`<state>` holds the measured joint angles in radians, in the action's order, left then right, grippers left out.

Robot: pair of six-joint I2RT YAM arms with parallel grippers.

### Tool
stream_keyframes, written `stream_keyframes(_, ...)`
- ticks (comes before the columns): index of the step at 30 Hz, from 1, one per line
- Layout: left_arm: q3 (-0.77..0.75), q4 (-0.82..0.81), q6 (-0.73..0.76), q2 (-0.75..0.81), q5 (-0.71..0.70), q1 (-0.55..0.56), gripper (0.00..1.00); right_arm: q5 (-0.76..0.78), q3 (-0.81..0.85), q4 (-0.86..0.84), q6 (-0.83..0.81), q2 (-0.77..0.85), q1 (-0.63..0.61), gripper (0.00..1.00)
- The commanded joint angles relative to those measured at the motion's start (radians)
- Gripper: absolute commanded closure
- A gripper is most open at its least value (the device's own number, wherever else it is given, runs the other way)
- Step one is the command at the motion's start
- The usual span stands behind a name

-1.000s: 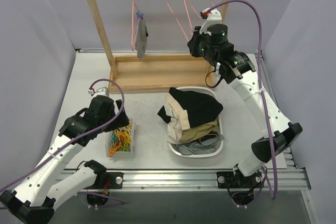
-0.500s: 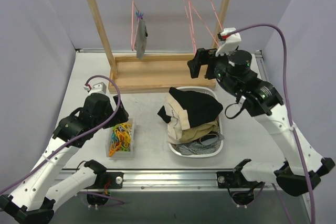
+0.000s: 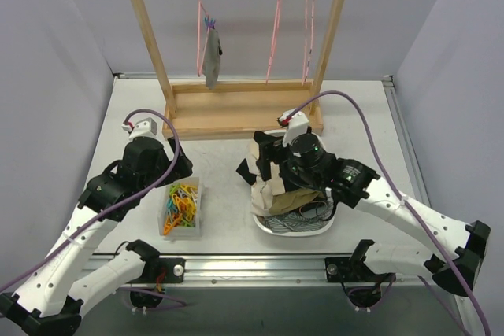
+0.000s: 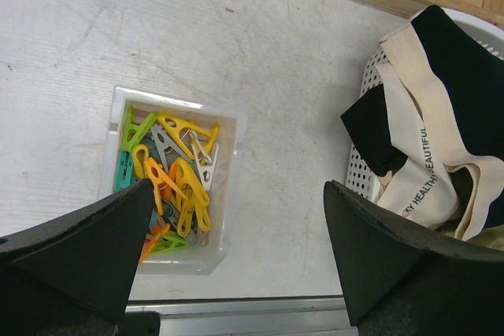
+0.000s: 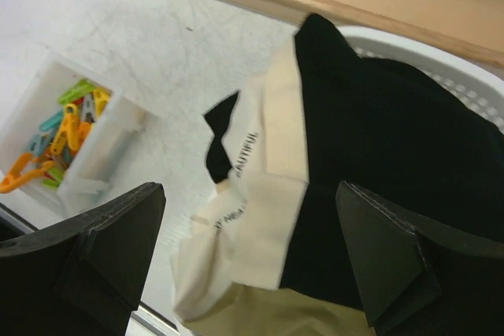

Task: Remove the underwear clipped to the hanger

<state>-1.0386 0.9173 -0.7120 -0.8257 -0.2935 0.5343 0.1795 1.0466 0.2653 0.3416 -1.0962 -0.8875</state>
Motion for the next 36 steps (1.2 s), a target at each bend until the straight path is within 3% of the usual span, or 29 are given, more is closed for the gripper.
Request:
stream_keyframes(1, -0.026, -0.063, 0.019, 0.010, -0.036, -0.008, 0.03, 0.072, 0.033, -0.243, -0.031, -0.045, -0.074, 0.04)
stream_keyframes(6, -0.023, -0.048, 0.020, 0.030, -0.059, -0.011, 0.03, 0.064, 0.186, -0.356, -0.108, -0.189, -0.116, 0.04)
stream_keyframes(13, -0.044, -0.001, 0.036, 0.108, -0.114, -0.016, 0.04, 0.274, 0.548, -0.134, -0.159, -0.260, -0.168, 0.01)
stream_keyframes(21, -0.035, -0.009, 0.029, 0.155, -0.111, -0.017, 0.04, 0.126, 0.863, -0.126, -0.204, -0.373, -0.168, 0.00)
stream_keyframes(25, -0.051, 0.009, 0.026, 0.160, -0.118, -0.017, 0.04, 0.129, 1.186, -0.005, -0.155, -0.569, -0.160, 0.00)
stream_keyframes(29, -0.061, 0.020, 0.026, 0.183, -0.124, -0.019, 0.05, 0.121, 1.361, 0.046, -0.096, -0.709, -0.142, 0.00)
stream_keyframes(33, -0.069, 0.031, 0.025, 0.206, -0.124, -0.019, 0.05, 0.094, 1.428, 0.048, -0.030, -0.790, -0.088, 0.01)
stream_keyframes(36, -0.075, 0.037, 0.026, 0.214, -0.124, -0.019, 0.05, 0.049, 1.466, 0.046, 0.010, -0.823, -0.044, 0.07)
